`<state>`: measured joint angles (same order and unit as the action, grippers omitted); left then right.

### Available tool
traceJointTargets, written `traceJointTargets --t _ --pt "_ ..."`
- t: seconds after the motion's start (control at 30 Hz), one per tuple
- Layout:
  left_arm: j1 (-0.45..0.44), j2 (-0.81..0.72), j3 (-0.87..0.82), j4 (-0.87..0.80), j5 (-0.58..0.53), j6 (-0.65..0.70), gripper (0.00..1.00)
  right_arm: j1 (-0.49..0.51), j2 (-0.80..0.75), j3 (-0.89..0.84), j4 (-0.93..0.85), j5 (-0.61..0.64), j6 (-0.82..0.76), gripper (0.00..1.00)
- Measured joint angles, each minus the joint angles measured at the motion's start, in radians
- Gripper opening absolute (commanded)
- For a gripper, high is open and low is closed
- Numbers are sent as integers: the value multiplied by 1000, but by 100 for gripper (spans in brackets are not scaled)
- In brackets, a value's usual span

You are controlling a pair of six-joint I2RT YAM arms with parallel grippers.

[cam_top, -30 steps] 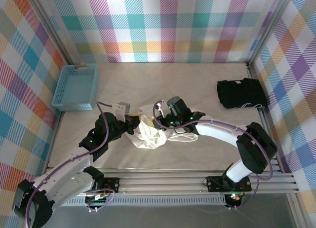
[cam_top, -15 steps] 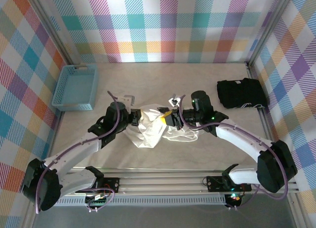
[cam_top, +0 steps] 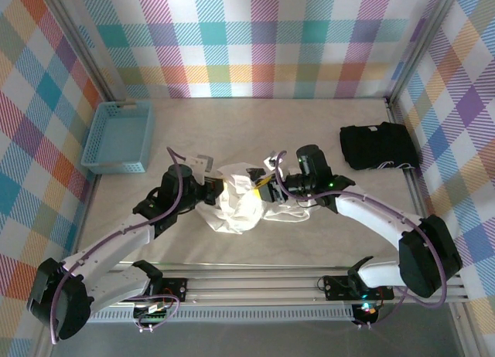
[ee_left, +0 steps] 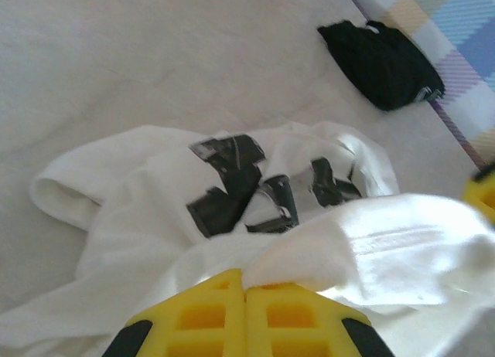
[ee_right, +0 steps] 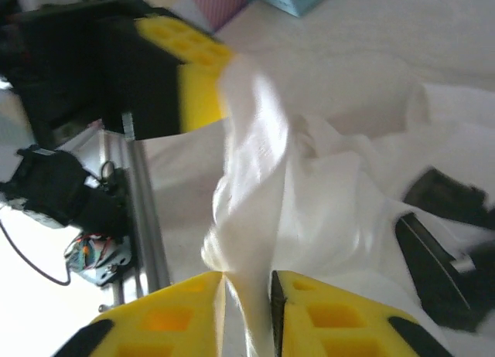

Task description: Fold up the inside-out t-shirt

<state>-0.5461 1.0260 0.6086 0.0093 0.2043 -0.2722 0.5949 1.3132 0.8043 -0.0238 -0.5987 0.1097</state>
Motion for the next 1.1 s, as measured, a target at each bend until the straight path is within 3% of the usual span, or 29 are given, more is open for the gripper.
traceJointTargets --t 0.17,0.27,0.5,0.73,0.93,1.1 --pt "0 0 -32 -1 59 -1 0 0 -30 -14 -112 230 -2 37" --pt "0 -1 -32 0 65 -1 0 3 -66 -26 -133 291 -15 43" --pt "0 0 -31 0 64 -1 0 85 -124 -47 -129 299 -98 46" --pt "0 0 -30 0 64 -1 0 126 -28 -1 -135 281 -181 47" --pt "0 2 -30 0 64 -3 0 127 34 56 -135 235 -229 54" --pt "0 2 -29 -1 64 -3 0 127 77 92 -137 195 -254 52"
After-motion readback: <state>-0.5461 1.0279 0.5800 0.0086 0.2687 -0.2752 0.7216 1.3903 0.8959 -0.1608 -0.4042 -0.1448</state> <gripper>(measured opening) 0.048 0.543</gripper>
